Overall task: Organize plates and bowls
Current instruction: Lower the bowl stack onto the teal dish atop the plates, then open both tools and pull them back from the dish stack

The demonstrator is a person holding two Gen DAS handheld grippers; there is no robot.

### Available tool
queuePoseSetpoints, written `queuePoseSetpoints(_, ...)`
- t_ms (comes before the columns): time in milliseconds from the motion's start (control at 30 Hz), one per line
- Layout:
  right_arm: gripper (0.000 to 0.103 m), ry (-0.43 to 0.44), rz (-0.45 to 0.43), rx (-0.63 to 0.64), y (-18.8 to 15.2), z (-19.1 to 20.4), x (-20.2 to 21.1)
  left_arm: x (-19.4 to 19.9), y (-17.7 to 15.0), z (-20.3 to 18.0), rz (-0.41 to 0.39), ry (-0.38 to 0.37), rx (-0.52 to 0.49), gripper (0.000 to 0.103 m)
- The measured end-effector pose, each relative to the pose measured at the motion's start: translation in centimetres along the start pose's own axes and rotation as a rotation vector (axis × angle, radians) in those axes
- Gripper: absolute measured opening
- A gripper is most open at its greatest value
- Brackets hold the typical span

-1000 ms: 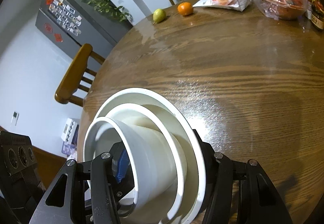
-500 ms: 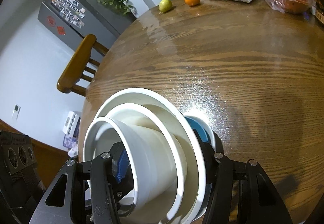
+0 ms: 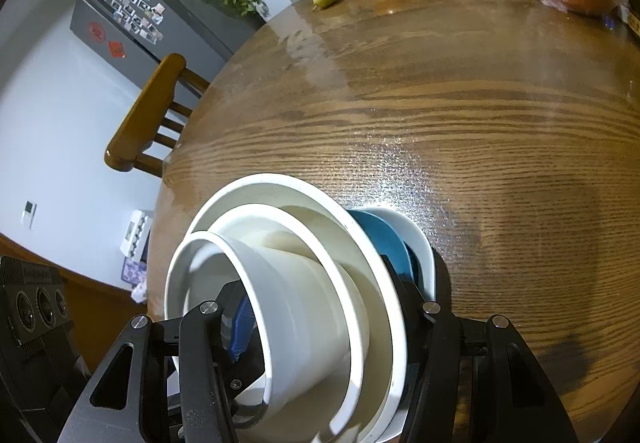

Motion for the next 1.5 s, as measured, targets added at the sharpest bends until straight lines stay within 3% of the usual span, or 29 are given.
queuePoseSetpoints(467,0.058,-0.016,0.035,0.025,-0.1,0.0,-0.7,-0.5,0.0,0.3,0.016,-0.013,0.0,0.061)
queuePoseSetpoints(533,0.067,-0.028,0.036,0.037,0.1,-0.1,-0.5,-0.3,0.1,0.3,0.013,-0.02,0.002,0.063)
queuePoseSetpoints(733,0.071,-0.074,-0.02,0.072,0.9,-0.2,1.0,0.6,0.5,0.2,-0.021,-0.002,-0.019,0.075)
queuePoseSetpoints(933,0.071,-0.111,-0.085,0.07,1.4,-0.9,2.3,1.9,0.9,0.0,-0.079,0.019,-0.051,0.078)
queuePoseSetpoints(1167,0.072,-0.152,-0.253,0.14,1.6,-0.4,5.8,4.8,0.8,-0.3,-0.184,0.082,-0.141,0.089)
queuePoseSetpoints(1267,0.073,-0.157,-0.3,0.146,1.5,-0.5,6.9,6.1,0.4,-0.7,-0.24,0.111,-0.192,0.103)
queuePoseSetpoints(1333,0.082,-0.147,-0.329,0.15,1.1,-0.5,7.6,6.9,0.0,-0.7,-0.271,0.113,-0.218,0.102)
queuePoseSetpoints(1500,0.082,-0.113,-0.408,0.183,-0.2,-0.6,9.0,7.3,-1.3,0.0,-0.295,0.136,-0.24,0.102)
Point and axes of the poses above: each gripper's, at about its wrist camera, not at the fingertips, and x roughly against the way its jaws point, z to its left, y to its top, the point moved 9 cm from there along -x, roughly the way its jaws point, and after that the axes turned 7 degrees about -y, right-handed, at the moved point
